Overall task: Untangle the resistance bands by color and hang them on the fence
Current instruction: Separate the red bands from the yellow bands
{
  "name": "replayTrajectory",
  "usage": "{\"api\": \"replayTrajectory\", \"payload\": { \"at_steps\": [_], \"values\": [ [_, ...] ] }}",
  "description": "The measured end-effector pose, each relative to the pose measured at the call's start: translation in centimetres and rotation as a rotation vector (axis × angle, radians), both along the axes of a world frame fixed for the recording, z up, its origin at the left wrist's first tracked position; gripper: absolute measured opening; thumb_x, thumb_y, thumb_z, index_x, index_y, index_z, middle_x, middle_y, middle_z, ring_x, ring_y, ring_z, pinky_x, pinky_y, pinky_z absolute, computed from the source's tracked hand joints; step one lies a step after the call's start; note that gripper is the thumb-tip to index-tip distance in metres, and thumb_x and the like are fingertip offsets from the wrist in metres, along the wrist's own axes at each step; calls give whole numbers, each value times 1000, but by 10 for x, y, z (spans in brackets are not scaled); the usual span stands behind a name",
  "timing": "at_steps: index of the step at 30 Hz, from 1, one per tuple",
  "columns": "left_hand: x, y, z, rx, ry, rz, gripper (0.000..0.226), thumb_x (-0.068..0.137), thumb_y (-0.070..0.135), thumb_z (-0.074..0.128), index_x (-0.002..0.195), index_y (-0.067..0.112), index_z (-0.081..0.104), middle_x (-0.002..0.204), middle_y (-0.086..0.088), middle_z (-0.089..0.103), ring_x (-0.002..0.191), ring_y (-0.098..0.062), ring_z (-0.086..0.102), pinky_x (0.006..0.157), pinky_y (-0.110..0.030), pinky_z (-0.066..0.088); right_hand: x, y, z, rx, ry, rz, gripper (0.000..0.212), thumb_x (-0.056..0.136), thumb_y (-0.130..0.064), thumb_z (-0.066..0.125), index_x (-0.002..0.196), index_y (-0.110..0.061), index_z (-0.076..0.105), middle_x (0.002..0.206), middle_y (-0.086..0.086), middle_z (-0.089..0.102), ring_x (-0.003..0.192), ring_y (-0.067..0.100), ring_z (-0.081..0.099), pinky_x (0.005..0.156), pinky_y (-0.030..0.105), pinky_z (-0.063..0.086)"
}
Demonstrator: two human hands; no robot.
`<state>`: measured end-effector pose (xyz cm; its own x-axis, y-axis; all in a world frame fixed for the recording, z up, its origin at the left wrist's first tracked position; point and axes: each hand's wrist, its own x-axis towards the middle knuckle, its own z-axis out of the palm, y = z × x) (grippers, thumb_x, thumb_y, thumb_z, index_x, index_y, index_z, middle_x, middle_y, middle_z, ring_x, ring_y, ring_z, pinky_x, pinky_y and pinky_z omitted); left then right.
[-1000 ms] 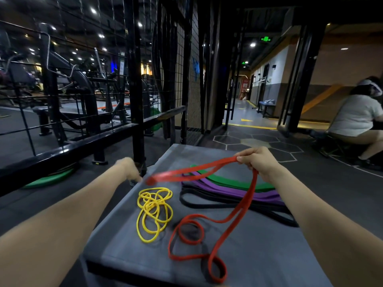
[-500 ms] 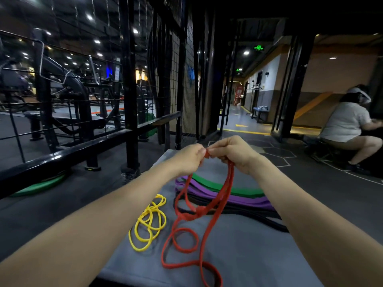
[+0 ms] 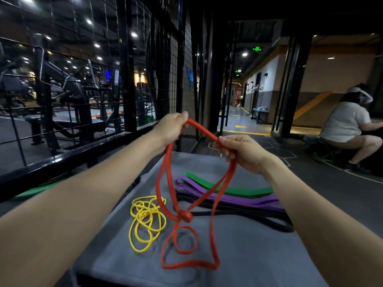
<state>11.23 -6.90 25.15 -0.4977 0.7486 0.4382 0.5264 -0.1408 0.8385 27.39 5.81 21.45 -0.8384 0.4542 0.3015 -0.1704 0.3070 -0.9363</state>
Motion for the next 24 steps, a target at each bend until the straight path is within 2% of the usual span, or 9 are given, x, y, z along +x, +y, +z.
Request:
{"api": "replayTrajectory", "payload": {
  "at_steps": [5, 10, 14, 17, 19, 20, 22, 24],
  "values": [
    [-18, -8, 5, 100, -227, 100, 40, 101, 32, 33, 66, 16, 46, 61, 2, 37, 53, -11, 31, 54, -26, 29, 11, 11, -3, 19, -47, -22, 23, 92, -17, 49, 80, -4, 63, 49, -4, 46, 41, 5, 34, 46, 17, 28],
    [-25, -10, -10, 96, -422, 151, 42, 101, 32, 34, 63, 14, 44, 56, 2, 30, 49, -11, 27, 49, -23, 28, 25, 19, -5, 28, -80, -41, 22, 83, -23, 57, 78, -3, 63, 53, 0, 48, 44, 8, 35, 47, 18, 30],
    [-27, -9, -23, 128, -611, 180, 41, 101, 31, 33, 64, 15, 42, 53, 4, 30, 35, -6, 26, 43, -20, 26, 33, 27, -9, 31, -166, -65, 21, 90, -18, 53, 78, -3, 63, 53, 1, 49, 46, 10, 36, 47, 17, 31],
    [-30, -5, -35, 72, -629, 207, 44, 101, 31, 32, 63, 13, 43, 47, 3, 32, 40, -10, 28, 45, -22, 26, 38, 30, -15, 40, -198, -93, 21, 91, -17, 53, 77, -4, 62, 53, 0, 46, 46, 9, 35, 50, 21, 29],
    [-31, -2, -49, -44, -574, 213, 44, 102, 28, 31, 63, 12, 45, 50, -1, 38, 45, -12, 31, 47, -23, 28, 36, 28, -12, 29, -171, -101, 21, 91, -15, 52, 75, -4, 60, 52, 0, 43, 44, 8, 33, 51, 24, 25],
    [-29, -3, -55, -142, -489, 215, 44, 102, 25, 30, 64, 10, 47, 57, -5, 43, 44, -13, 36, 44, -21, 32, 35, 26, -8, 24, -158, -99, 22, 91, -14, 52, 73, -4, 60, 51, -1, 43, 43, 8, 32, 50, 24, 25],
    [-28, -5, -64, -389, -191, 219, 44, 103, 21, 28, 74, 3, 55, 82, -17, 54, 54, -15, 51, 46, -15, 41, 34, 22, 3, 33, -153, -85, 24, 91, -16, 51, 71, -6, 60, 49, -2, 44, 43, 9, 31, 48, 22, 25],
    [-26, -4, -63, -505, 132, 239, 46, 103, 26, 27, 101, -4, 61, 113, -21, 57, 93, -27, 59, 74, -18, 45, 31, 17, 13, 70, -178, -59, 25, 92, -16, 51, 71, -6, 60, 48, -3, 44, 43, 8, 30, 47, 21, 24]
  ]
}}
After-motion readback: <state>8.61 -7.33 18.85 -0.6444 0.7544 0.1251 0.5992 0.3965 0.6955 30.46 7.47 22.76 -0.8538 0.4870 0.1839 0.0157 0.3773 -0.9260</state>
